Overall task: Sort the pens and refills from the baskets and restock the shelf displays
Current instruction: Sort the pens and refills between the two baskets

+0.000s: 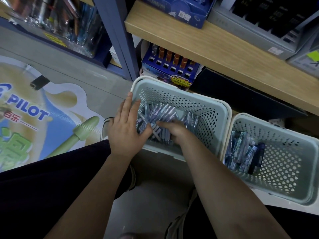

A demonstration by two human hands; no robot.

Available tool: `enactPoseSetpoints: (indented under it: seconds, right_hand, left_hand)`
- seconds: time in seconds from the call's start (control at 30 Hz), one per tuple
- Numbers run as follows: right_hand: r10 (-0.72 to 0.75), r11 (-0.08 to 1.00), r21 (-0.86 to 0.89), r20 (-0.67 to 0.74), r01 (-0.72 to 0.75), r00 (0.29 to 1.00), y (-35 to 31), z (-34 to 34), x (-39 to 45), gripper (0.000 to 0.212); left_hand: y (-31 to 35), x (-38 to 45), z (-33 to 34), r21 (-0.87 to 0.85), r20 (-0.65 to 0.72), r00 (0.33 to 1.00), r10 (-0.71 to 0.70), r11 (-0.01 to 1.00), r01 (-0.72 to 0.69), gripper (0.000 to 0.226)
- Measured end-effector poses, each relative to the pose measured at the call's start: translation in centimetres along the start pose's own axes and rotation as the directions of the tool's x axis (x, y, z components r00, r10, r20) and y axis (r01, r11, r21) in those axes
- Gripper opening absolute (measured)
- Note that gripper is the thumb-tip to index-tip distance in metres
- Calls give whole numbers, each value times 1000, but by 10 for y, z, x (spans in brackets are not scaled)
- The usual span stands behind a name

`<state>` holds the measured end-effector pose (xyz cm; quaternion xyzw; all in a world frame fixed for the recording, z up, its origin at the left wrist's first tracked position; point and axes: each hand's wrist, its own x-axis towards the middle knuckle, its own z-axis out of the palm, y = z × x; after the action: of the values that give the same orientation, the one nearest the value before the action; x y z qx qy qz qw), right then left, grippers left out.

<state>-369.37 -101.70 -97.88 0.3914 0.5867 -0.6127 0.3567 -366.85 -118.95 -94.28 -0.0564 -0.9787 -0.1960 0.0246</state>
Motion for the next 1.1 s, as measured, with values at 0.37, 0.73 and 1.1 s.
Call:
enactPoseSetpoints:
  seconds: [0.37,0.73,1.1]
  right_hand:
    - [74,997,-33,40,-73,996,1,-3,8,65]
    - [-43,995,-88,-41,39,998,0,-12,4,108]
    - [-85,995,-50,48,88,995,-3,-25,-15,118]
  left_hand:
    - [0,-1,0,-19,13,1000,-5,1000,5,72]
    - [-2,0,2,-24,26,1000,-13,1000,13,73]
    - [-2,0,1,-22,15,1000,13,1000,-13,70]
